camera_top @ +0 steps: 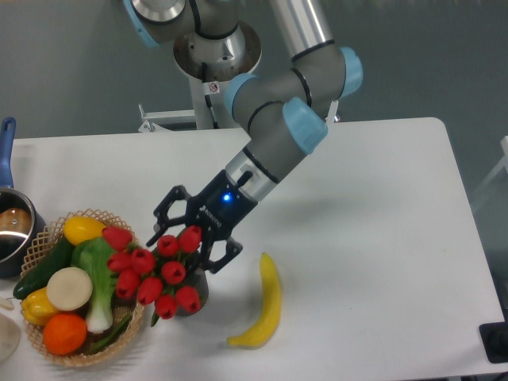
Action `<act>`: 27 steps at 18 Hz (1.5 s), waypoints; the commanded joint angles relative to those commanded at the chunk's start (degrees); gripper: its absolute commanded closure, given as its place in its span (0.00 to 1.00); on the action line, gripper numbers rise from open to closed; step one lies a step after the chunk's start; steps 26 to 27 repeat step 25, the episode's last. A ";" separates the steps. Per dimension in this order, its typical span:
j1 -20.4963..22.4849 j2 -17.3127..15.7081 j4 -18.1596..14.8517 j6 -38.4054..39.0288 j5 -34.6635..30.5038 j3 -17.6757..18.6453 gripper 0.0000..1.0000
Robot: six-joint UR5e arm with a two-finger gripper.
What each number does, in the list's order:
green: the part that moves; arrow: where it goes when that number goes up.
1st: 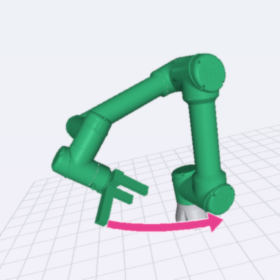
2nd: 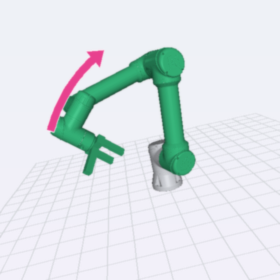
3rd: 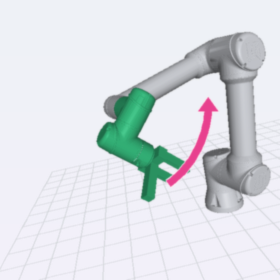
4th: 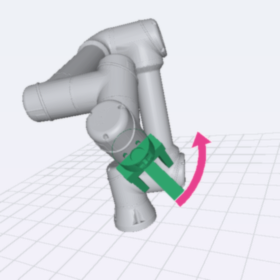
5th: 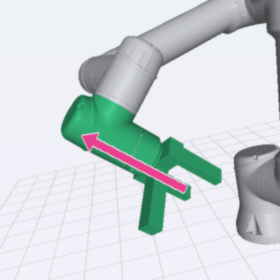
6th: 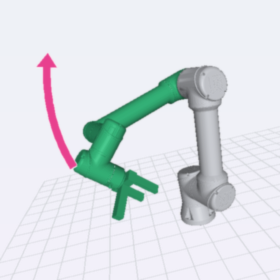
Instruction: Insert the flowers into the vase
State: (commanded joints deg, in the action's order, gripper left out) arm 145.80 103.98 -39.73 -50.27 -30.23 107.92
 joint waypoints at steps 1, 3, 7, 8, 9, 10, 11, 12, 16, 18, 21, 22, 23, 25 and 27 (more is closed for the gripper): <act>0.71 -0.97 0.00 -0.09 -0.09 0.62 0.00; 1.76 -2.46 0.00 -0.09 -0.09 1.24 0.00; 3.69 -3.87 -0.09 0.09 -0.26 0.97 0.00; 4.66 -4.31 -0.18 0.09 -1.05 0.80 0.00; 5.63 -4.75 -0.18 0.09 -3.06 0.71 0.00; 6.51 -5.19 -0.18 -0.09 -6.56 0.62 0.00; 7.04 -5.63 -0.18 -0.17 -11.12 0.45 0.00; 7.13 -6.16 -0.18 -0.09 -16.47 0.27 0.00; 6.69 -5.73 -0.09 -0.35 -34.85 -2.09 0.00; 6.78 -4.15 -0.18 -0.53 -42.33 -3.50 0.00; 6.95 -1.95 -0.35 -1.57 -49.81 -4.56 0.00; 7.22 -1.51 -0.44 -2.63 -51.92 -4.48 0.00; 7.83 -0.89 -0.53 -3.51 -53.86 -4.39 0.00; 8.36 0.08 -0.53 -4.39 -56.15 -4.04 0.00; 8.36 0.08 -0.53 -4.39 -56.15 -4.04 0.00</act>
